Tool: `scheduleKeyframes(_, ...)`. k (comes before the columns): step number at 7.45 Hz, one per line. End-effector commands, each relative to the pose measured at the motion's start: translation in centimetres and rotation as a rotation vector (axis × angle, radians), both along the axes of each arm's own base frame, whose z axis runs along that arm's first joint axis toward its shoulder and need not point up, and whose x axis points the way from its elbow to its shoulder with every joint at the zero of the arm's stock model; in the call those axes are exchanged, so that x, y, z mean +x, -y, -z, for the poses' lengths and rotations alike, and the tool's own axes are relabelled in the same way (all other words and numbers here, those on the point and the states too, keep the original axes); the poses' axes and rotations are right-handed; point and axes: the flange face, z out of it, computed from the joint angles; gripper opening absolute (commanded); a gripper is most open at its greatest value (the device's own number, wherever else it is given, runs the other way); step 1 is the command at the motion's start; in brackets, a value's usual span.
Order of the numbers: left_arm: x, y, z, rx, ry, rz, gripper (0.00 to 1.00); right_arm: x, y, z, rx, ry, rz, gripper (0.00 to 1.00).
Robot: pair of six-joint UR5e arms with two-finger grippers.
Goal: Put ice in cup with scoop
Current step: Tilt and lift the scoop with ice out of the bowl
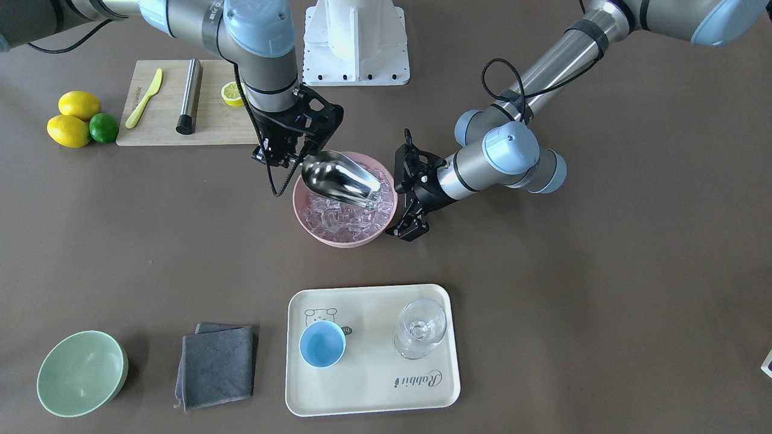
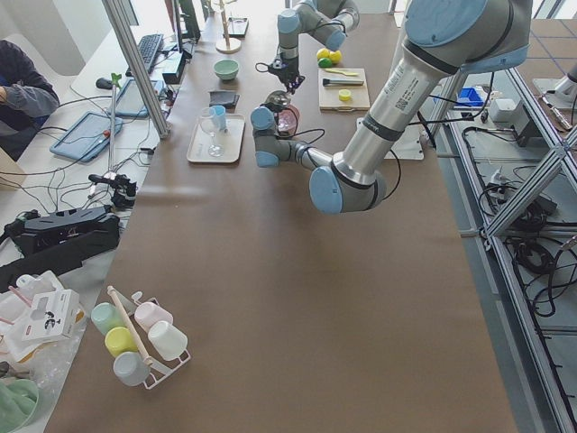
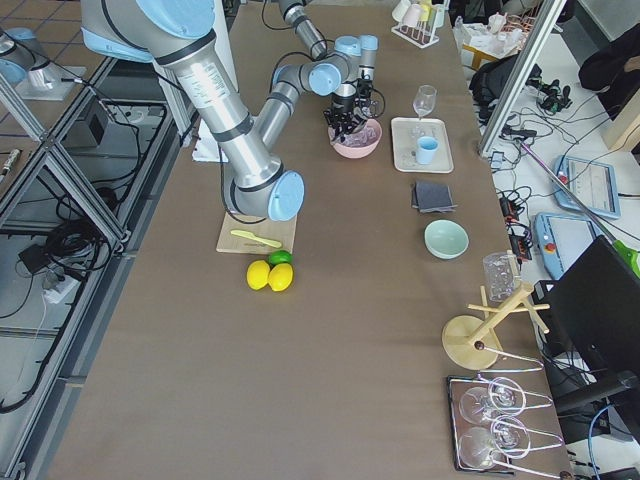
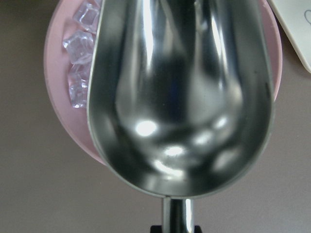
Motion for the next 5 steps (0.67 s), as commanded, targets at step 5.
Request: scheduleKeyframes(5,-5.6,-0.7,-0.7,-0.032,0.029,0.008,0.99,7.5,-4.0,0.5,0.050,0.258,-0.198,0.00)
